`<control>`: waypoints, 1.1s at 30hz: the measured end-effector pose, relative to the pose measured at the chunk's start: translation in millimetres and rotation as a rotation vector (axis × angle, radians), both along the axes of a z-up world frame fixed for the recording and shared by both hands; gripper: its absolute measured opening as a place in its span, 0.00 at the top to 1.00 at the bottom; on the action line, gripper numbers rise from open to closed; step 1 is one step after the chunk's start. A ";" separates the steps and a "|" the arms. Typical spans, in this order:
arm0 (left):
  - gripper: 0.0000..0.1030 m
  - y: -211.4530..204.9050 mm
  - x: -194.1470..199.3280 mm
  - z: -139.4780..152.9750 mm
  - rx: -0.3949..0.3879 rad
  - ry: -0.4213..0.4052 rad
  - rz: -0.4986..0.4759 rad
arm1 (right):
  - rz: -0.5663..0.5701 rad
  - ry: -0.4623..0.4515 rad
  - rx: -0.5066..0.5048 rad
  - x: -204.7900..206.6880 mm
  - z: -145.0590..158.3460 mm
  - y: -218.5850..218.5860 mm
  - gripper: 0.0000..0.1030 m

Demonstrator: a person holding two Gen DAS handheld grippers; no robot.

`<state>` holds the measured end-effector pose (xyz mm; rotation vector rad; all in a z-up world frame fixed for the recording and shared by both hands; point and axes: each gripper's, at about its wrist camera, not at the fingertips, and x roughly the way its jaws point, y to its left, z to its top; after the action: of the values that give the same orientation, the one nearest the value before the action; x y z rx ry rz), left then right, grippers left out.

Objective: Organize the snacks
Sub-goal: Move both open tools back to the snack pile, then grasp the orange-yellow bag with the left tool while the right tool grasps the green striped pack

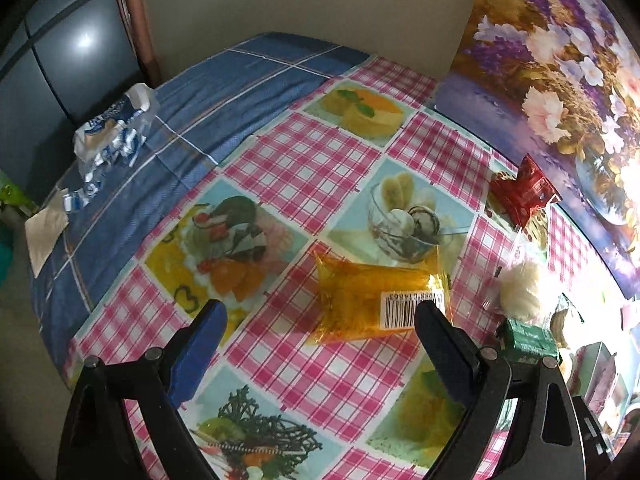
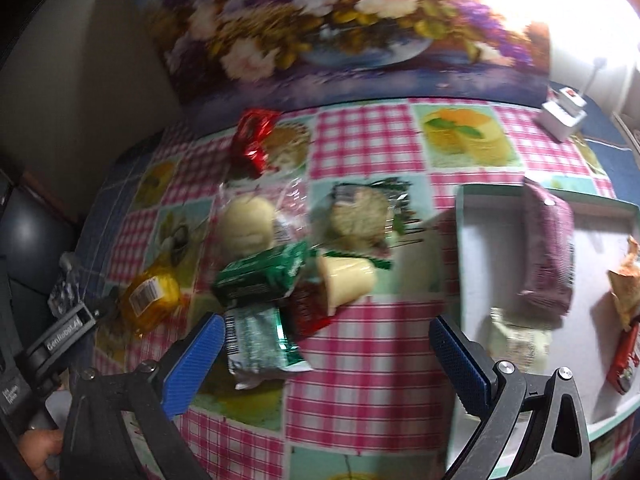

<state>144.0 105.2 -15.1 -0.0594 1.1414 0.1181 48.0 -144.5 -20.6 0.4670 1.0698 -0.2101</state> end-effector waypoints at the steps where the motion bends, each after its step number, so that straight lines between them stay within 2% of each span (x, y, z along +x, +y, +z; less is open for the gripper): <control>1: 0.08 0.2 2.5 -1.7 -0.008 0.002 -0.009 | 0.008 0.004 0.002 2.9 -1.4 3.0 0.00; 12: 0.07 -10.4 28.0 -26.9 -0.067 0.036 -0.100 | 0.096 0.083 -0.022 29.4 -28.1 41.3 0.00; 21: 0.03 -37.6 39.4 -34.3 -0.058 0.043 -0.185 | 0.146 0.128 -0.068 36.5 -39.7 59.9 0.02; 25: 0.04 -42.0 42.3 -45.5 -0.041 0.067 -0.169 | 0.162 0.140 -0.085 37.1 -41.7 65.5 0.09; 27: 0.04 -41.9 42.1 -47.7 -0.043 0.064 -0.159 | 0.168 0.144 -0.089 36.0 -41.4 67.5 0.09; 33: 0.07 -41.1 41.7 -47.6 -0.033 0.058 -0.150 | 0.180 0.163 -0.102 36.3 -42.6 69.2 0.29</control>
<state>185.7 64.1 -62.7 0.0000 1.2013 -0.0326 84.3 -75.3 -63.2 0.2627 1.2471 -0.1438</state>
